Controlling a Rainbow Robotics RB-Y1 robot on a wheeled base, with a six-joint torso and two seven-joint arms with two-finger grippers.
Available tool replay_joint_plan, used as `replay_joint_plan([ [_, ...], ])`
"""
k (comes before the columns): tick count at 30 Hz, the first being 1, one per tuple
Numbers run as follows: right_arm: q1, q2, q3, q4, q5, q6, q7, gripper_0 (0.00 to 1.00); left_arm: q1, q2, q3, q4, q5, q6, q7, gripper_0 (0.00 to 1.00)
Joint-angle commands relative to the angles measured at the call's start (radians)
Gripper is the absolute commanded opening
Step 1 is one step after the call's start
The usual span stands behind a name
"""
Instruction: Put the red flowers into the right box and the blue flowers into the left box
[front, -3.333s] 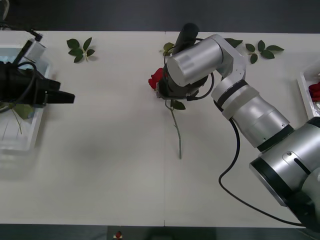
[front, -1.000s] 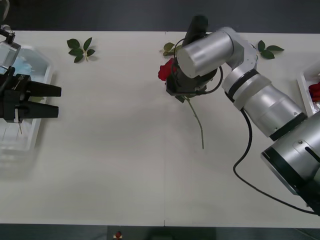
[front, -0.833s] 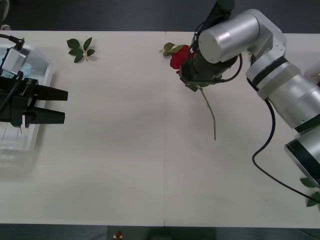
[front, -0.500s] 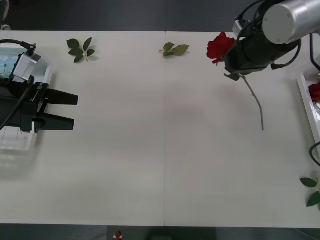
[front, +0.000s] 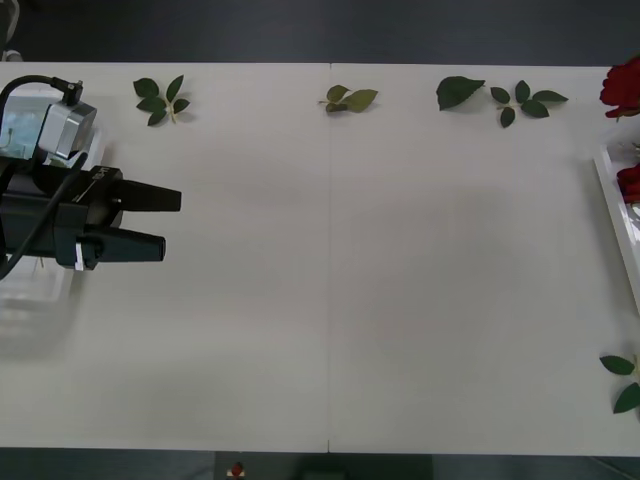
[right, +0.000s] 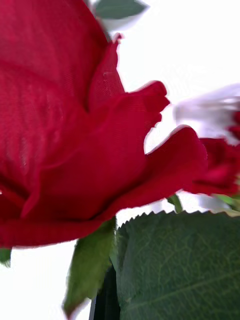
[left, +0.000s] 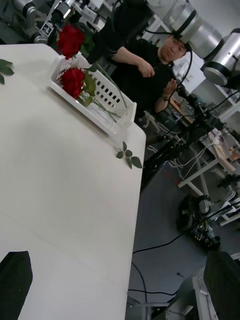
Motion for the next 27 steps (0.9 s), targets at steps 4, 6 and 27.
replay_joint_plan([
  [4,-0.011,-0.03,-0.095,0.265,0.011,-0.055,0.299,0.0,0.01,0.022,0.002,-0.023,0.071,0.015,-0.002,1.0],
  [6,-0.011,-0.038,-0.095,0.332,0.036,-0.088,0.368,0.0,0.01,0.026,0.002,-0.023,0.071,0.02,-0.002,1.0],
  [27,-0.012,-0.018,-0.095,0.493,0.229,-0.245,0.362,0.0,0.011,0.029,0.002,0.0,0.071,0.023,-0.002,1.0],
])
